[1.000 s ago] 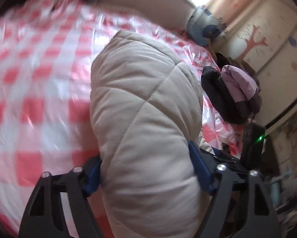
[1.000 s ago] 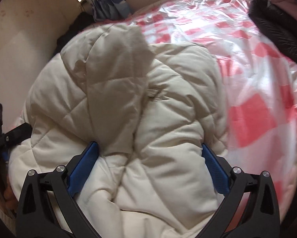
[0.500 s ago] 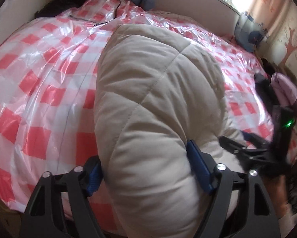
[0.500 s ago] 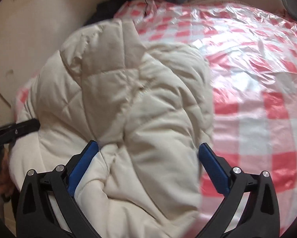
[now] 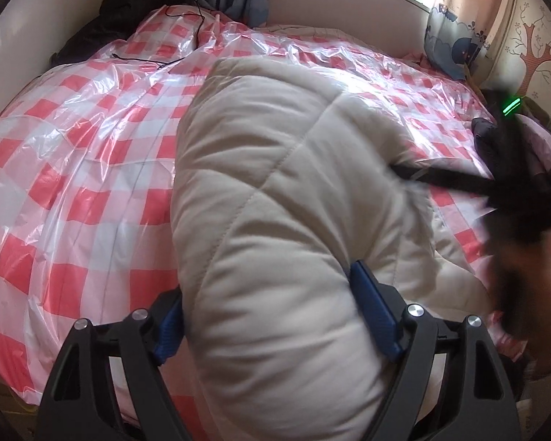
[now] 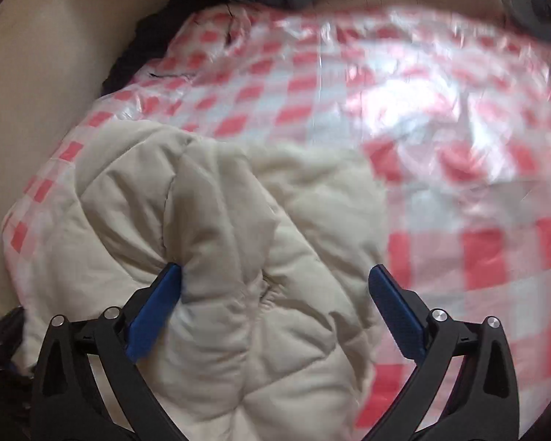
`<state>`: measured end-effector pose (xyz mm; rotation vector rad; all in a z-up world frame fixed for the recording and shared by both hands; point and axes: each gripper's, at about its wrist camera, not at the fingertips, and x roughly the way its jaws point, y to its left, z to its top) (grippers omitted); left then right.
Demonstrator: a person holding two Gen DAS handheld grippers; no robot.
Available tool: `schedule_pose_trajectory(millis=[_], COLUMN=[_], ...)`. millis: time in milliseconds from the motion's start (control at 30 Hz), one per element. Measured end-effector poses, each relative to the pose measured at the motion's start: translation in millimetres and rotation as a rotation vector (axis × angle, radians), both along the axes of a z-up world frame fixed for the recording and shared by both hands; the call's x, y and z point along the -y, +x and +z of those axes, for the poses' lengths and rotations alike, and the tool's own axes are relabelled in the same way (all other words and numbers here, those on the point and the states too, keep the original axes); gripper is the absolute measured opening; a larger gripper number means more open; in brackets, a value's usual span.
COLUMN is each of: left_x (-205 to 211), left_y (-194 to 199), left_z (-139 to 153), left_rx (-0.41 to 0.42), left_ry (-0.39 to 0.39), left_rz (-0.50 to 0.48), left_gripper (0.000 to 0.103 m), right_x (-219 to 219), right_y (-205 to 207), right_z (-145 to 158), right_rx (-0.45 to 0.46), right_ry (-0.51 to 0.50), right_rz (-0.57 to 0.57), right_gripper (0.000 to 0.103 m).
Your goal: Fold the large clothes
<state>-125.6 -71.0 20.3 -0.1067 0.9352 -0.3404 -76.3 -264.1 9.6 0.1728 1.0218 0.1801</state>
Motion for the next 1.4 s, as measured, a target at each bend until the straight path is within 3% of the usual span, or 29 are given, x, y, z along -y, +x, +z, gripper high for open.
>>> schedule_pose_trajectory(millis=[67, 167, 300, 433, 500, 700, 833, 900, 967, 1033, 1100, 1267, 1400], left_x=[5, 6, -18, -23, -19, -1, 6, 6, 0, -7, -11, -37, -63], left_y=[1, 3, 15, 47, 51, 19, 10, 12, 16, 12, 1, -24, -30], left_z=[4, 16, 28, -4, -17, -5, -2, -4, -7, -4, 8, 41, 50], left_rx=[-0.002, -0.003, -0.009, -0.151, -0.185, -0.01, 0.027, 0.009, -0.011, 0.008, 0.066, 0.239, 0.313], left_ry=[0.017, 0.01, -0.119, -0.228, -0.249, -0.123, -0.048, -0.055, -0.091, -0.131, -0.115, 0.061, 0.238], left_rz=[-0.03, -0.053, -0.008, -0.027, -0.037, -0.051, -0.065, -0.076, -0.071, -0.055, -0.036, 0.055, 0.144], left_gripper=[0.081, 0.081, 0.082, 0.092, 0.095, 0.091, 0.091, 0.092, 0.092, 0.089, 0.084, 0.079, 0.078], right_x=[22, 26, 31, 43, 50, 54, 65, 67, 66, 59, 43, -8, -63], right_y=[-2, -14, -17, -7, -12, -32, -37, -35, -29, -26, -28, -18, 5], right_z=[-24, -21, -20, -29, -37, -49, -46, -38, -40, -41, -41, -43, -53], right_rx=[-0.022, -0.011, -0.043, -0.054, -0.056, 0.01, -0.048, -0.09, -0.14, -0.13, -0.085, -0.024, -0.022], right_ry=[0.141, 0.112, 0.133, 0.139, 0.191, 0.301, 0.323, 0.279, 0.299, 0.352, 0.415, 0.549, 0.63], right_rz=[-0.061, -0.087, -0.09, -0.108, -0.139, -0.182, -0.143, -0.117, -0.119, -0.111, -0.088, 0.012, 0.084], right_gripper=[0.097, 0.097, 0.097, 0.097, 0.097, 0.097, 0.097, 0.097, 0.097, 0.097, 0.097, 0.097, 0.097])
